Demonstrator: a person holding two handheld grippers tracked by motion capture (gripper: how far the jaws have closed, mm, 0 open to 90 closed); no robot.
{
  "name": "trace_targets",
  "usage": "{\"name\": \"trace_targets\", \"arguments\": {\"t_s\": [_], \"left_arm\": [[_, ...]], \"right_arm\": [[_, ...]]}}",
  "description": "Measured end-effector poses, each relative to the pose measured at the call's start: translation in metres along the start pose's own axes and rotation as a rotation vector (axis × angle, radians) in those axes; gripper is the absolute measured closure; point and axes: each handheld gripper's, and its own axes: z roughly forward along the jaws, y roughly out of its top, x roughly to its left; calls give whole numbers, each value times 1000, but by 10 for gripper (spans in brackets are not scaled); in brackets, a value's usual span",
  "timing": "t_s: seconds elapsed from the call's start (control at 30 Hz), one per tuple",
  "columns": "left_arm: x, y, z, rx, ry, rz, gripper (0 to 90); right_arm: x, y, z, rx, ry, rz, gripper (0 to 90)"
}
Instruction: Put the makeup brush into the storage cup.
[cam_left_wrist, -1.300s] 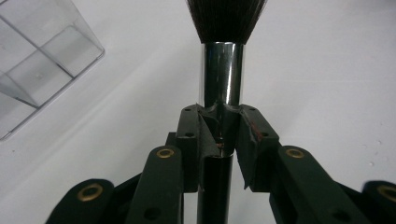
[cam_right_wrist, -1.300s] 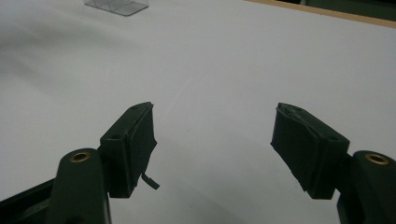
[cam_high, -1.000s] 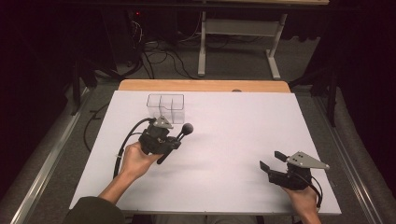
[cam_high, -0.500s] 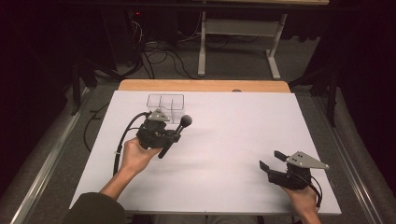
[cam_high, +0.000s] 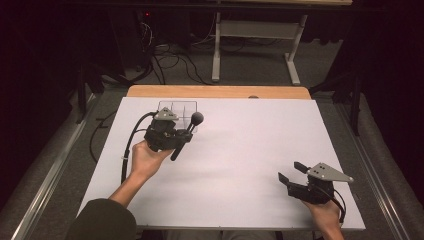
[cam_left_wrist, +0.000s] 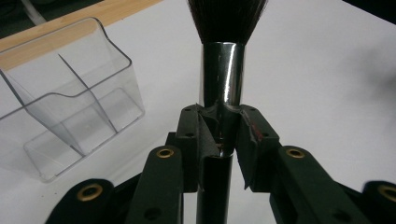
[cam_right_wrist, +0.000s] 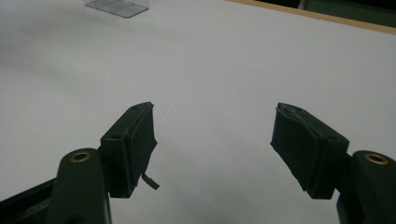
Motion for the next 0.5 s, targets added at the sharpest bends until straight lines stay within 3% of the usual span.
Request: {"name": "trace_targets", "arguments": {"t_s": [0.5], "left_arm": [[9,19,-3,-22,35,-5,715]], "right_arm": [[0,1,-1,-6,-3,3,320]]}}
